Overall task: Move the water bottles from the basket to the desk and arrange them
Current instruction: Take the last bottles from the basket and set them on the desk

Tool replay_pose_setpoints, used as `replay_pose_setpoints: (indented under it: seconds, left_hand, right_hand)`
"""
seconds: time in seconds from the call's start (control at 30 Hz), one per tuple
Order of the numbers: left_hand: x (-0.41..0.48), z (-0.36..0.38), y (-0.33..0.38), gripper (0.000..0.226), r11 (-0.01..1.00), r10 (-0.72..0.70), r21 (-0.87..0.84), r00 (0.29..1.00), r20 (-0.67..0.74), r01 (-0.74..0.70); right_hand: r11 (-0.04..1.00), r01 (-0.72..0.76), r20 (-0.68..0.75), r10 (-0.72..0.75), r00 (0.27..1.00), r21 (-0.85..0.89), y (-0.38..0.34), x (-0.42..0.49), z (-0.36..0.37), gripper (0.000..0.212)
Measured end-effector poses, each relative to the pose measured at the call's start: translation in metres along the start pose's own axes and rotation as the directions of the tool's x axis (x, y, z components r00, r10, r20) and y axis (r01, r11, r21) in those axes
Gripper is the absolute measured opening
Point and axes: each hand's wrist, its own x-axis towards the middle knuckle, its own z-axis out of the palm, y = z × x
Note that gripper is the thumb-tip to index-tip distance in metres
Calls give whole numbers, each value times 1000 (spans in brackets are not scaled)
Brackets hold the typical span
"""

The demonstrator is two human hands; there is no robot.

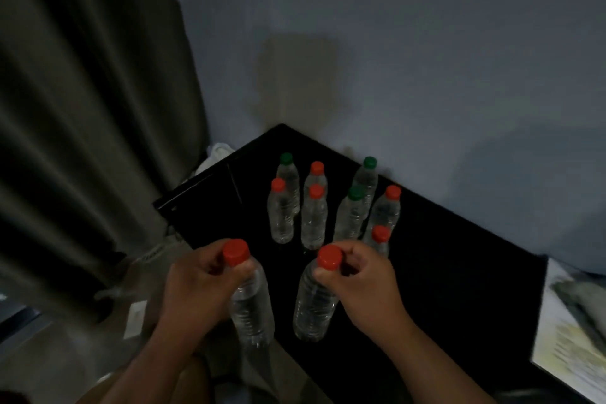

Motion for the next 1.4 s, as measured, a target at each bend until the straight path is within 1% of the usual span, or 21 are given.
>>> replay_pose_setpoints:
  seconds: [0.07, 0.13, 0.27, 0.3, 0.4, 0.43, 0.5, 0.57, 0.67, 0.73, 0.8, 0.93, 1.0, 1.07, 1.13, 1.27, 1.33, 1.4]
  left_hand:
    - [17, 12, 9, 23, 998, 49, 25, 996, 75, -51]
    - [33, 25, 14, 26, 996, 89, 10, 986, 144, -92]
    - [64, 52, 19, 23, 982, 187, -36, 946, 264, -184]
    - [72, 59, 19, 27, 976, 218, -59, 928, 303, -210]
    - [98, 80, 12, 58, 956, 293, -128, 859, 419, -263]
    - [106, 87, 10, 61, 947, 322, -141, 830, 456, -289]
    - [122, 99, 7, 56, 924, 379, -169, 770, 513, -342]
    - [135, 106, 7, 40, 904, 423, -216, 710, 563, -368]
    - [149, 111, 3, 20, 890, 456, -297, 637, 621, -346]
    - [157, 113, -4, 22, 875, 483, -343, 582, 654, -341]
    - [160, 115, -10, 23, 878, 478, -362, 540, 692, -313]
    - [160, 118, -19, 17, 888, 457, -349, 483, 747, -299]
    - [161, 122, -23, 20, 900, 432, -335, 478, 765, -278]
    - [162, 129, -28, 26, 907, 420, -331, 483, 768, -261]
    - [162, 136, -29, 28, 905, 424, -338, 482, 767, -257]
    - [161, 148, -34, 21, 856, 511, -385, 458, 727, -344]
    - [161, 152, -39, 22, 824, 563, -430, 445, 696, -369]
    - [159, 156, -46, 22, 790, 612, -477, 438, 659, -386]
  right_hand:
    - [999, -32, -38, 32, 999, -1, 1, 4, -8, 25]
    - [998, -63, -78, 63, 995, 2, 4, 6, -17, 25]
    - [995, -95, -181, 95, 979, 11, 6, 6, -31, 24]
    - [995, -103, -218, 104, 970, 16, 5, 5, -33, 25]
    - [992, -126, -348, 114, 930, -11, 4, 3, -36, 29]
    - [990, -141, -400, 121, 908, -21, 4, 3, -36, 29]
    - [983, -180, -495, 141, 858, -30, 5, 2, -32, 27]
    - [976, -214, -566, 156, 809, -36, 7, 1, -24, 26]
    - [965, -255, -656, 150, 739, -66, 10, 0, -8, 25]
    - [962, -265, -708, 148, 690, -58, 12, -1, 1, 23]
    - [961, -275, -743, 162, 650, -31, 13, -2, 9, 23]
    - [955, -298, -768, 179, 615, -16, 16, -6, 21, 24]
    - [951, -308, -783, 182, 595, -14, 24, -8, 23, 26]
    - [948, -318, -782, 187, 594, -15, 31, -9, 22, 27]
    - [947, -317, -770, 169, 616, -45, 37, -8, 19, 29]
    - [959, -276, -740, 141, 658, -62, 47, -4, 10, 28]
    - [969, -228, -721, 90, 687, -96, 56, -4, 5, 27]
    - [975, -171, -716, 19, 698, -140, 65, -4, 2, 26]
